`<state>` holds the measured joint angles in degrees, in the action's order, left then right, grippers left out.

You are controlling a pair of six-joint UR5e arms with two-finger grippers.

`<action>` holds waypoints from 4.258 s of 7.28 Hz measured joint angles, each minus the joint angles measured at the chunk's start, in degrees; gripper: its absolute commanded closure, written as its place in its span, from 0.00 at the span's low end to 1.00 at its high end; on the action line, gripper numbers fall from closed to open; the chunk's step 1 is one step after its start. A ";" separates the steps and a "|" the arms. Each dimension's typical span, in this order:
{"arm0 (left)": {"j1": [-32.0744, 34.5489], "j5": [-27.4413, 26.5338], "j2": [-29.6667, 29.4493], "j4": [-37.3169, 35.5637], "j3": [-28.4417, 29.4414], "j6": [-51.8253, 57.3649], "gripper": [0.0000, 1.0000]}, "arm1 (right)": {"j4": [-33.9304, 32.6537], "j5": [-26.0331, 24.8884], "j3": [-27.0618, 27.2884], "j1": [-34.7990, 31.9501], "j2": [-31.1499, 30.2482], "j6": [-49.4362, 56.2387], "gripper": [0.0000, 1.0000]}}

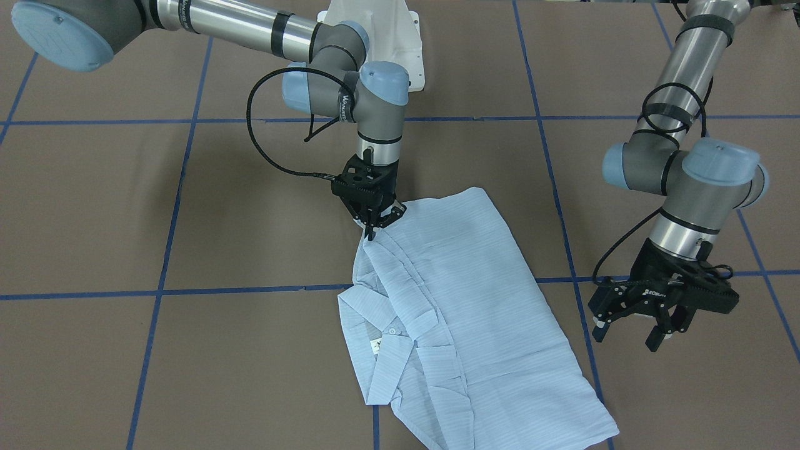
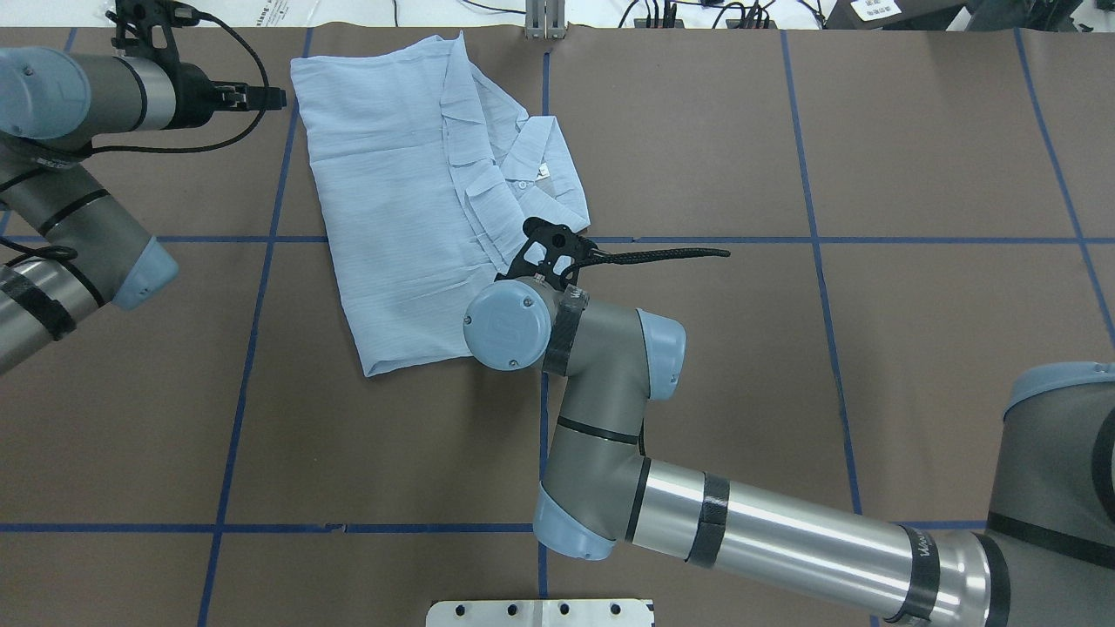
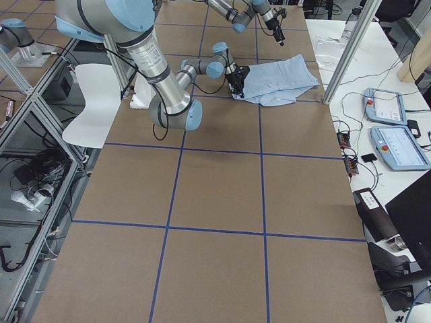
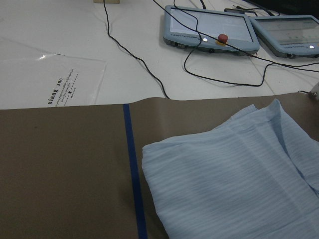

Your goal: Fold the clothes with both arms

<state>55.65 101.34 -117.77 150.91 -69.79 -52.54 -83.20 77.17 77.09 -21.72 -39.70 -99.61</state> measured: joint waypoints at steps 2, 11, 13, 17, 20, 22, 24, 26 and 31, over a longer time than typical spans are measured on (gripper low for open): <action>-0.61 1.26 0.44 -0.22 -3.17 -5.07 0.00 | -0.01 0.00 2.82 -0.11 -0.03 0.02 1.00; -28.71 -11.97 13.85 -30.64 -37.04 -35.99 0.22 | 0.23 -0.09 3.86 -0.19 -0.83 -0.09 1.00; -32.09 -14.39 9.79 -38.48 -35.13 -41.50 0.22 | 0.23 -0.09 3.91 -0.19 -0.85 -0.07 1.00; -32.80 -14.87 9.35 -40.15 -33.01 -41.97 0.86 | 0.23 -0.09 3.94 -0.16 -0.98 -0.06 1.00; -32.48 -14.87 9.20 -40.11 -33.15 -41.95 1.00 | 0.23 -0.09 3.94 -0.16 -1.28 -0.05 1.00; -32.35 -14.91 9.01 -40.06 -33.88 -41.79 1.00 | 0.23 -0.07 5.74 -0.21 -2.79 0.23 1.00; -32.41 -14.48 8.24 -40.04 -36.94 -41.71 1.00 | -0.13 0.05 16.55 -0.13 -10.97 0.75 1.00; -33.33 -13.85 7.64 -40.21 -42.46 -42.04 1.00 | -3.42 -0.51 30.44 2.44 -19.24 0.55 1.00; -44.63 -12.24 9.56 -44.78 -61.63 -42.61 1.00 | -24.44 -5.89 55.53 15.94 -23.81 -3.08 1.00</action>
<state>11.02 89.10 -108.21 106.13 -131.43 -95.16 -107.64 71.28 132.62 -5.78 -63.51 -102.68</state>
